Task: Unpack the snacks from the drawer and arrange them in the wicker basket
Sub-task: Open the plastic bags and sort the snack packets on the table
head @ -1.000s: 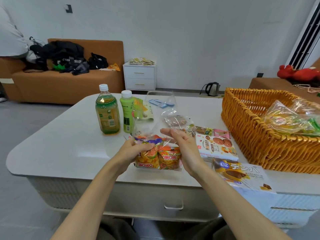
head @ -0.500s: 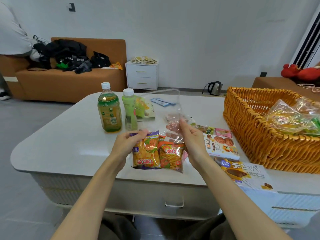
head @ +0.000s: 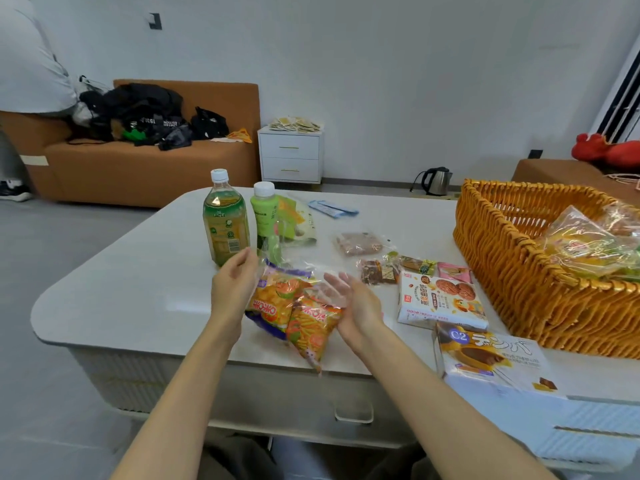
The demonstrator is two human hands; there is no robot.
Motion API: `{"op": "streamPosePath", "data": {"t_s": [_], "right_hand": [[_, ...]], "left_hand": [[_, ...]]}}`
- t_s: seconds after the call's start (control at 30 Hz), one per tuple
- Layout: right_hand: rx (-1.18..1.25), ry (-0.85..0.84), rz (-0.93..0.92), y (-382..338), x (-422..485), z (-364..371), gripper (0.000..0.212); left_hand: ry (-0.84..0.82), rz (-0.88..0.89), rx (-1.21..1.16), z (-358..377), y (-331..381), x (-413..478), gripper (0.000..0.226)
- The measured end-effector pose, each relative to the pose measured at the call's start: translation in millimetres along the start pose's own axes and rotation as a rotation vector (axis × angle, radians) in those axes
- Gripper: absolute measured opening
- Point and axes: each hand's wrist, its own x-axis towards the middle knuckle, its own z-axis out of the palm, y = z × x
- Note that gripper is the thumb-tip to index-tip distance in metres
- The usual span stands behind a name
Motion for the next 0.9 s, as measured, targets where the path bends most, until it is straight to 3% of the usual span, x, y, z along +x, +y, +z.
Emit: {"op": "streamPosePath", "data": {"t_s": [0.07,0.13,0.23,0.33,0.4,0.5,0.6,0.7,0.8,0.9], "right_hand": [[-0.178,0.038,0.016,6,4,0,0.011],[-0.437,0.061,-0.014,12,13,-6,0.045],[-0.530,0.041,-0.141,-3,10,-11,0.031],[-0.685,0.047,-0.341,-26,9,-16,0.039],[-0.764,0.088,-0.446,-37,11,-21,0.031],[-0.720,0.072,-0.354,-53,15,-33,0.027],[-0.613,-0.069,-0.147,-59,11,-41,0.027],[-0.653,-0.177,-0.010,-61,10,-45,0.026],[-0.689,-0.242,-0.053,-67,10,-49,0.034],[-0.817,-0.177,-0.206,-60,11,-47,0.031]], "left_hand": [[-0.006,0.095,0.173,0,-9,4,0.050],[-0.077,0.140,0.374,5,-15,2,0.059],[-0.155,0.210,0.780,20,-22,-7,0.084],[-0.282,0.195,1.004,34,-28,-17,0.104],[-0.332,0.238,1.124,37,-30,-18,0.113],[-0.368,0.277,1.176,30,-27,-12,0.109],[-0.348,0.294,1.193,20,-24,-6,0.097],[-0.271,0.310,1.230,14,-24,-3,0.077],[-0.217,0.264,1.281,10,-23,-6,0.072],[-0.160,0.254,1.339,3,-22,-6,0.073]]}}
